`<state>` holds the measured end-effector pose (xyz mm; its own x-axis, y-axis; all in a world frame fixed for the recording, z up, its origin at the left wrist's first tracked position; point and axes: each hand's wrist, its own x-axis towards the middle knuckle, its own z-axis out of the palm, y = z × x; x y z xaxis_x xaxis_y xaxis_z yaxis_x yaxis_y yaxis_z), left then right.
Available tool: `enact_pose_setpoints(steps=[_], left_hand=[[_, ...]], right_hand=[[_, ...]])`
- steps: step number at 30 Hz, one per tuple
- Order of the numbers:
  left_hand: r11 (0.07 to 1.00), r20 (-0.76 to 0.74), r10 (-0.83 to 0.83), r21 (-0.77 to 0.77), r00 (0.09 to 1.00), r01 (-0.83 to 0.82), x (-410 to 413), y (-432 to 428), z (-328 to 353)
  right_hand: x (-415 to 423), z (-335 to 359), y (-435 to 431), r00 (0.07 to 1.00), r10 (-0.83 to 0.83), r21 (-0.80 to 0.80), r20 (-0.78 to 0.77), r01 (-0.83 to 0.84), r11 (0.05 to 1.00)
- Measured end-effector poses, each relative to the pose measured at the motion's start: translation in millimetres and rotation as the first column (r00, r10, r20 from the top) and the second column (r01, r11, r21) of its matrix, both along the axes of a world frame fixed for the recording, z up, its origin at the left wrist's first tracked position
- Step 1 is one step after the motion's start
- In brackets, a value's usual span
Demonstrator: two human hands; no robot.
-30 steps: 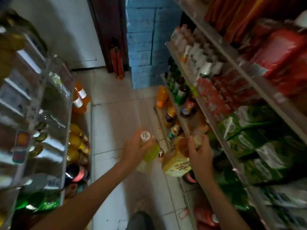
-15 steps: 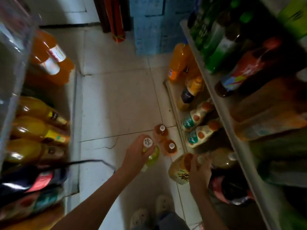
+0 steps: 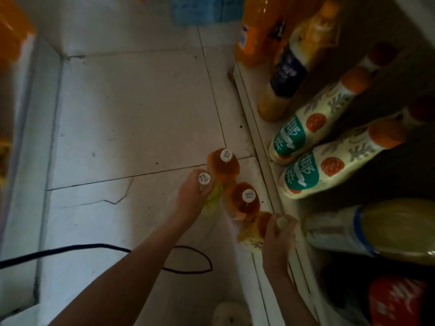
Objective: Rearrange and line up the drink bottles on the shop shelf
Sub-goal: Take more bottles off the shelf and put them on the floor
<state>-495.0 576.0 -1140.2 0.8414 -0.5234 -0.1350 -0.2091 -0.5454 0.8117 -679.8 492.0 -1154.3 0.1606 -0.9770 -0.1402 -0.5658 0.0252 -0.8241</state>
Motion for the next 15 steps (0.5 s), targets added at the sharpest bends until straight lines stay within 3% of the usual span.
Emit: enact_pose_setpoints(steps=[5, 8, 12, 15], left_hand=[[0.999, -0.048, -0.048, 0.014, 0.998, 0.049, -5.9, -6.1, -20.3], [0.993, -0.127, -0.059, 0.091, 0.990, 0.071, -11.4, -2.9, -18.9], [0.943, -0.252, -0.035, 0.311, 0.967, 0.115, -17.3, -2.6, 19.6], [0.911, -0.270, -0.135, 0.345, 0.953, 0.226, -24.9, -5.9, 79.0]], right_hand=[[-2.5, -4.2, 1.8, 0.995, 0.096, -0.019, -0.034, -0.097, 0.995], [-10.0, 3.0, 5.2, 0.978, 0.180, 0.088, -0.102, -0.172, 0.981], [-8.9, 39.8, 12.3, 0.900, 0.281, 0.144, -0.332, -0.246, 0.958], [8.9, 91.8, 19.9, 0.895, 0.332, 0.152, -0.298, -0.300, 0.942]])
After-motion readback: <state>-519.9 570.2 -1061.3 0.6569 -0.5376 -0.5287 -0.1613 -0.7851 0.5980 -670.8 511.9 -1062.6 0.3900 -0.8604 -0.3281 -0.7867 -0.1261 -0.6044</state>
